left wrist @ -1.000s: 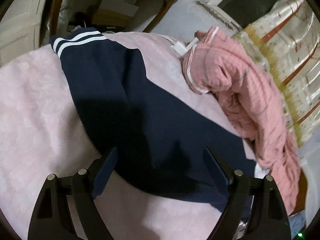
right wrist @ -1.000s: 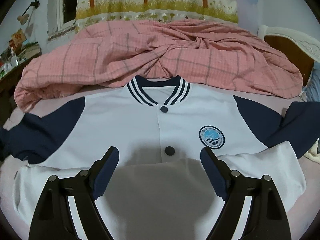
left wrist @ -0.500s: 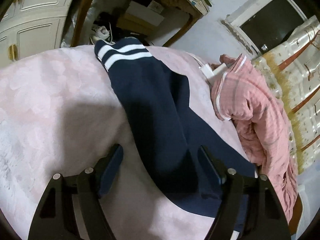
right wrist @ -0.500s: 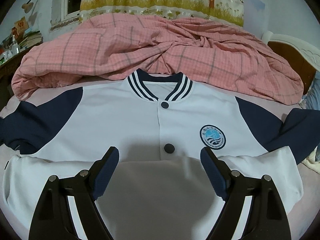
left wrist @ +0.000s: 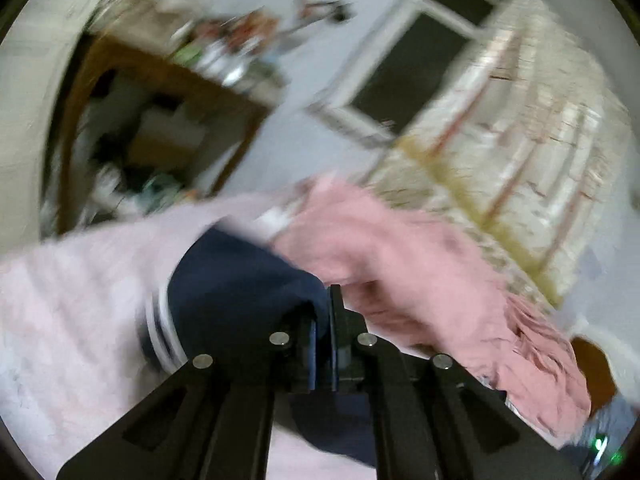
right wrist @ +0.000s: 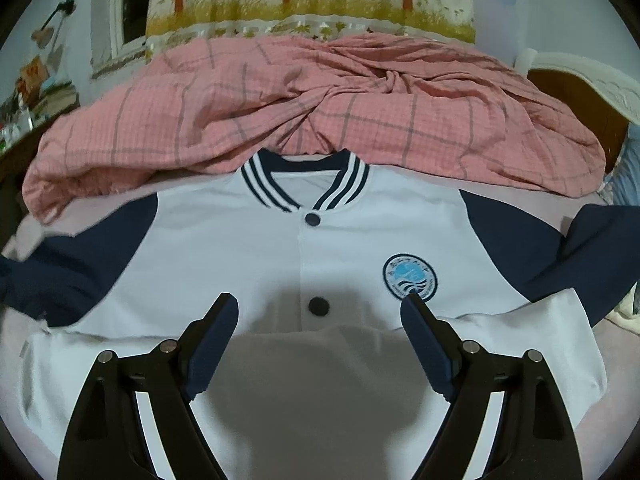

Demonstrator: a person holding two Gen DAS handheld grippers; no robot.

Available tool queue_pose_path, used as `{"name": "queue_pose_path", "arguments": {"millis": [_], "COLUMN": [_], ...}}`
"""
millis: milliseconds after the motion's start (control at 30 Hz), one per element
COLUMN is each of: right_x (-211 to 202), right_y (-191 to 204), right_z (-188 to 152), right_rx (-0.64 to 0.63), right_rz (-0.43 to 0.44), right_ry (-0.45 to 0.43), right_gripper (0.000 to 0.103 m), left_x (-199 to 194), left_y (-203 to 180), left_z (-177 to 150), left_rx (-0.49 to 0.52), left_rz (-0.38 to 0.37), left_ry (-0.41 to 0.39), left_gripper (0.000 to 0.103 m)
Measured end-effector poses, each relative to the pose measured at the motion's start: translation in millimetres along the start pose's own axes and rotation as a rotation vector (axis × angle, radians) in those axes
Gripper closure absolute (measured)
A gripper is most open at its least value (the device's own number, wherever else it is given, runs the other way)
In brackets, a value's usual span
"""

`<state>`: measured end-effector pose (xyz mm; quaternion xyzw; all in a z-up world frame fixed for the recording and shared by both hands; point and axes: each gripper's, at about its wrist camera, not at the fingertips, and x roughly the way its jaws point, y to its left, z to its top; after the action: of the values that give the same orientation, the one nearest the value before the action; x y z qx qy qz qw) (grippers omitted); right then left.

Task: Fold large clothes
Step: 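Grasp the navy sleeve with the left gripper and lift it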

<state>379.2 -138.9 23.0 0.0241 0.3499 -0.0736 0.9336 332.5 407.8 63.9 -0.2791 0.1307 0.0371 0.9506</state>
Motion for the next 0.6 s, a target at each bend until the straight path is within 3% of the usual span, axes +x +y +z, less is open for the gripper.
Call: {"name": "queue_pose_path", "arguments": {"millis": [100, 233, 367, 433, 600], "right_x": [-12, -34, -30, -25, -27], "right_y": [-17, -53, -77, -86, -107], "right_z": [10, 21, 23, 25, 24], "right_rx": [0.034, 0.099, 0.182, 0.194, 0.219], "right_rz": [0.012, 0.005, 0.05, 0.082, 0.018], "right_ry": [-0.024, -0.084, -0.058, -0.032, -0.06], "right_gripper": [0.018, 0.018, 0.018, 0.018, 0.018], "left_x": [-29, -54, -25, -3, 47], "left_y": [-62, -129, -202, -239, -325], "left_z": [3, -5, -21, -38, -120], "left_rx": [0.138, 0.224, 0.306, 0.321, 0.449], "left_rz": [-0.068, -0.187, -0.2, -0.244, -0.292], "left_ry": [-0.058, -0.08, -0.006, 0.051, 0.202], "left_gripper": [0.099, 0.099, 0.099, 0.099, 0.099]}}
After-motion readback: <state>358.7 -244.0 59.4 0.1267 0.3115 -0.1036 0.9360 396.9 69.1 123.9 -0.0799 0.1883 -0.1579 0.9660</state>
